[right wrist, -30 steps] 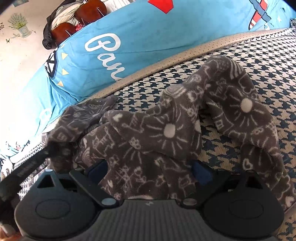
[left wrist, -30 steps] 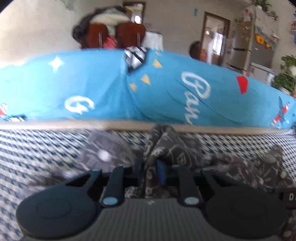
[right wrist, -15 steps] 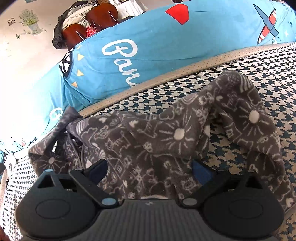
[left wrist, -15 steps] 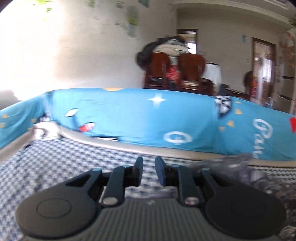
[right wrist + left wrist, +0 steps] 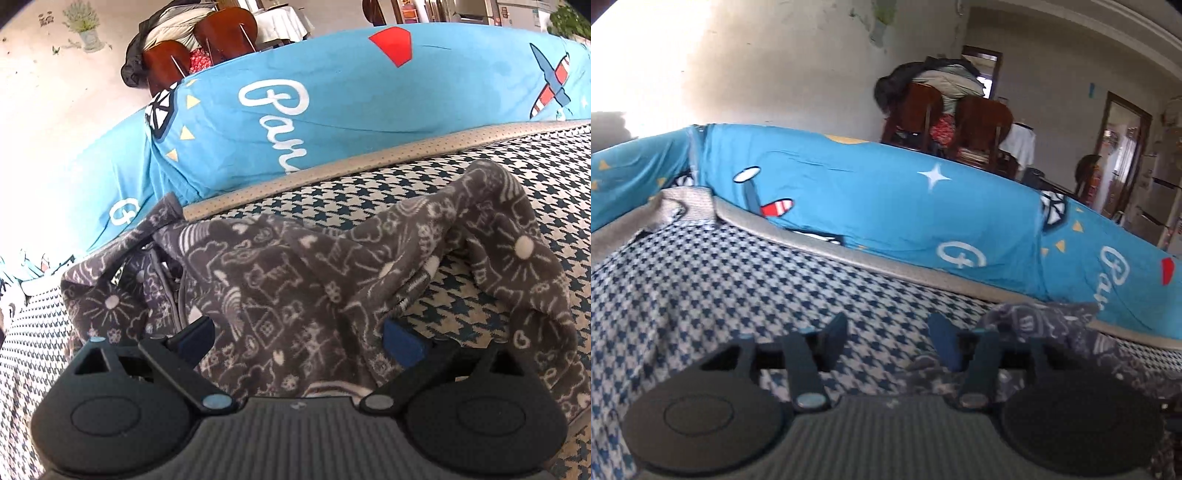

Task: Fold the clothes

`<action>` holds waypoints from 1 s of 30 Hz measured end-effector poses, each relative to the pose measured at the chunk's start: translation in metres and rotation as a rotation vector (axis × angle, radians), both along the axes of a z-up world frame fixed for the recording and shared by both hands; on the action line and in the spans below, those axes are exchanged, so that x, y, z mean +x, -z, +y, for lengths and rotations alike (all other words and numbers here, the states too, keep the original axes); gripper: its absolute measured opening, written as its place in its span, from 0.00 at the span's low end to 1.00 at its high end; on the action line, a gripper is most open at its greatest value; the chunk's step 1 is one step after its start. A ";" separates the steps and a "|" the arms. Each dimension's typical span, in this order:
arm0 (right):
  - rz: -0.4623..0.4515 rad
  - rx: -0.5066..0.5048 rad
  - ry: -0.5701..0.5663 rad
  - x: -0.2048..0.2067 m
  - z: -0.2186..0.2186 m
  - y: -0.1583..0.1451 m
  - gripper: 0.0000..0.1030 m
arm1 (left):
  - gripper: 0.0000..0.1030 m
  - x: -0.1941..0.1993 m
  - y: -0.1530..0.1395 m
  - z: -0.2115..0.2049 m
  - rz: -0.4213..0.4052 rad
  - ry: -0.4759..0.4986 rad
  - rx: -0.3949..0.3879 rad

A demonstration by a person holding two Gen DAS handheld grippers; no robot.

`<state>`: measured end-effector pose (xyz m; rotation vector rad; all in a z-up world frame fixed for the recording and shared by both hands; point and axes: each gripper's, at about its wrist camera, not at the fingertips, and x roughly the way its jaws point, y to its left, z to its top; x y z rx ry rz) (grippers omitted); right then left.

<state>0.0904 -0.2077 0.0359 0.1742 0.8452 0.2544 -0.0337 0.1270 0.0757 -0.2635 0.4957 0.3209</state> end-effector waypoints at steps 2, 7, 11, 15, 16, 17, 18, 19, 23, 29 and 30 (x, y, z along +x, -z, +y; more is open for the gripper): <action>-0.005 -0.013 -0.002 0.000 0.003 -0.001 0.96 | 0.81 0.001 0.002 -0.001 -0.001 0.028 -0.027; -0.011 -0.016 -0.002 -0.001 0.007 0.000 0.96 | 0.93 0.016 0.010 -0.013 0.004 0.100 -0.056; -0.011 -0.016 0.003 -0.002 0.008 0.001 0.96 | 0.94 0.038 0.023 -0.023 0.026 0.137 -0.079; -0.010 -0.019 0.001 -0.002 0.009 0.003 0.96 | 0.94 0.058 0.033 -0.034 0.049 0.157 -0.064; -0.010 -0.019 -0.001 -0.002 0.009 0.004 0.96 | 0.94 0.062 0.034 -0.036 0.051 0.159 -0.060; -0.010 -0.020 -0.002 -0.002 0.009 0.004 0.96 | 0.94 0.065 0.036 -0.038 0.051 0.158 -0.057; -0.009 -0.021 -0.003 -0.002 0.010 0.005 0.96 | 0.94 0.068 0.037 -0.040 0.050 0.155 -0.057; -0.008 -0.022 -0.005 -0.002 0.010 0.005 0.96 | 0.93 0.072 0.038 -0.040 0.049 0.152 -0.059; -0.006 -0.022 -0.006 -0.003 0.010 0.007 0.96 | 0.80 0.084 0.044 -0.039 0.057 0.146 -0.097; -0.006 -0.021 -0.007 -0.003 0.010 0.008 0.96 | 0.48 0.099 0.061 -0.034 0.102 0.123 -0.141; -0.006 -0.022 -0.007 -0.003 0.010 0.009 0.96 | 0.39 0.100 0.063 -0.034 0.109 0.117 -0.140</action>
